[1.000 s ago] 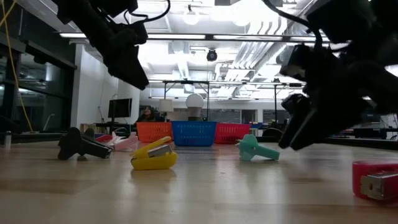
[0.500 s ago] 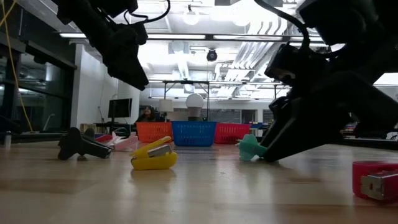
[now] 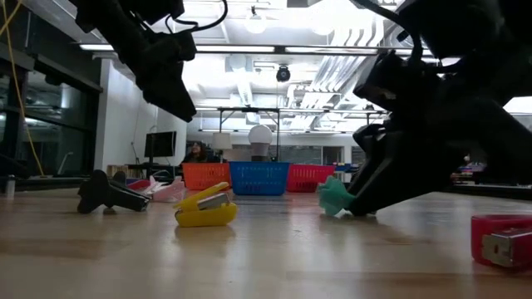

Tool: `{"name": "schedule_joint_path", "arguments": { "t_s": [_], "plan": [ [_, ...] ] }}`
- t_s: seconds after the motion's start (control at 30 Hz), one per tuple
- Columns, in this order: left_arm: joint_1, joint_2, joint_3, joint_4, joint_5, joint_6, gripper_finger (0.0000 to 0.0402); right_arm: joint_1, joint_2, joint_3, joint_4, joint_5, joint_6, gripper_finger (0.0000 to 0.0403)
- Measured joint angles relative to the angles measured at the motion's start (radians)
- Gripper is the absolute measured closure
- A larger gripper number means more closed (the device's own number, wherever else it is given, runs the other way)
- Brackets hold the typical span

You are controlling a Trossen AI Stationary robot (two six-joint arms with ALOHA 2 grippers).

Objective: Pick and place Stapler, Stapler remover, tape
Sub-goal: Put the light blue staple remover into the orange basket

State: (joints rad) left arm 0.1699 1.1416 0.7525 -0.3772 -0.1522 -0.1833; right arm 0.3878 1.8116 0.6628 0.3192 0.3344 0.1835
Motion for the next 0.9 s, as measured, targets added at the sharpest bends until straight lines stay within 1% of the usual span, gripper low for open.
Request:
{"name": "schedule_joint_path", "arguments": {
  "t_s": [0.1, 0.23, 0.37, 0.47, 0.63, 0.77, 0.9],
  "plan": [
    [0.0, 0.001, 0.0, 0.009, -0.031, 0.057, 0.016, -0.049, -0.016, -0.002, -0.003, -0.006, -0.092, 0.0323],
    [0.0, 0.002, 0.0, 0.045, -0.053, 0.165, 0.016, -0.161, -0.054, -0.006, -0.017, 0.015, -0.218, 0.0323],
    [0.0, 0.002, 0.0, 0.094, -0.103, 0.237, 0.016, -0.283, -0.091, -0.005, 0.004, -0.015, -0.348, 0.0323],
    [0.0, 0.002, 0.0, 0.117, -0.128, 0.273, 0.016, -0.356, -0.119, -0.005, 0.01, -0.057, -0.407, 0.0323],
    [0.0, 0.003, 0.0, 0.12, -0.164, 0.284, 0.016, -0.397, -0.199, -0.005, -0.03, -0.034, -0.458, 0.0323],
    [0.0, 0.003, 0.0, 0.116, -0.168, 0.285, 0.016, -0.418, -0.272, -0.004, -0.044, -0.013, -0.489, 0.0323],
    [0.0, 0.003, 0.0, 0.109, -0.168, 0.31, 0.016, -0.456, -0.302, -0.004, -0.02, -0.058, -0.529, 0.0323]
  ]
}}
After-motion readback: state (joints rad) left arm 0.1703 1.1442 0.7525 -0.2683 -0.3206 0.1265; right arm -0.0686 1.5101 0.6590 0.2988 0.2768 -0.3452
